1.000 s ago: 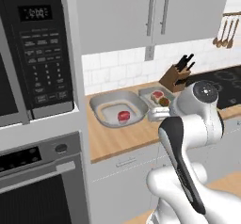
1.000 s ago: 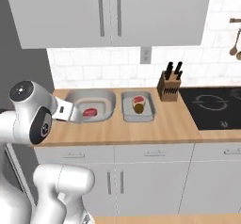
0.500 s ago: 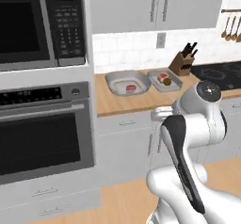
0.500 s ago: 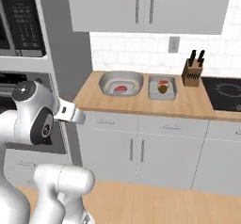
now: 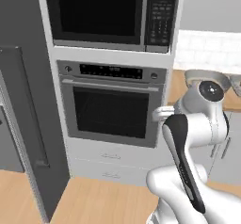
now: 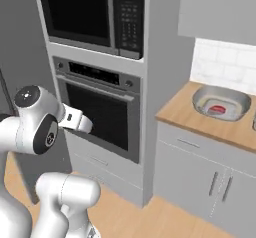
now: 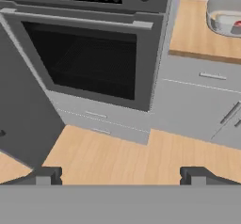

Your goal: Place one avocado and one steak in each tupperware on the nearby counter, to pack two identical lunches.

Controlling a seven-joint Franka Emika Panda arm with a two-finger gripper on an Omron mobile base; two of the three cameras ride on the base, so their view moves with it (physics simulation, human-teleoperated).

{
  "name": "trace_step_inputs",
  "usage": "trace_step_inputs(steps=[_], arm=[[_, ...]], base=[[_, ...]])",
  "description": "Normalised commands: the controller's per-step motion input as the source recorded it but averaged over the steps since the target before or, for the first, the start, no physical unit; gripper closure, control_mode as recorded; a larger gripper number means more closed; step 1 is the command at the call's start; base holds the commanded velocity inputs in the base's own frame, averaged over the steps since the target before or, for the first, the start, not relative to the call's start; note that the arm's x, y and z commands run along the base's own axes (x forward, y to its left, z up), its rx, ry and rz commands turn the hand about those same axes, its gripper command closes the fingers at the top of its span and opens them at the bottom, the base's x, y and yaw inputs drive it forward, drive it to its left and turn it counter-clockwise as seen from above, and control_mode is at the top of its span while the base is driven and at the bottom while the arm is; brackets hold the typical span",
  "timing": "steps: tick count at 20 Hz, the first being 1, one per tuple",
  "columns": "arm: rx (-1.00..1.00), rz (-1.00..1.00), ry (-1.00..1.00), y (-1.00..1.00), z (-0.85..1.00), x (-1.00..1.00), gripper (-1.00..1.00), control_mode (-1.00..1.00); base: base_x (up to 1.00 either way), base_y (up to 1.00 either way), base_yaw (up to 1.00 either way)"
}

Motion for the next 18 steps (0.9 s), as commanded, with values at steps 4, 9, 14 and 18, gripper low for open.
trace_step_inputs(steps=[4, 9, 14, 18], arm=[[0.00, 0.00, 0.00, 0.00, 0.00, 0.00, -1.00, 1.00], [0.00, 0.00, 0.00, 0.00, 0.00, 0.00, -1.00, 1.00], [0.00, 0.00, 0.00, 0.00, 0.00, 0.00, -1.00, 1.00], [0.00, 0.00, 0.00, 0.00, 0.00, 0.00, -1.00, 1.00]], base=[[-0.83, 0.86, 0.69], [-0.73, 0.84, 0.72], [-0.84, 0.94, 0.67], [-0.89, 1.00, 0.58]])
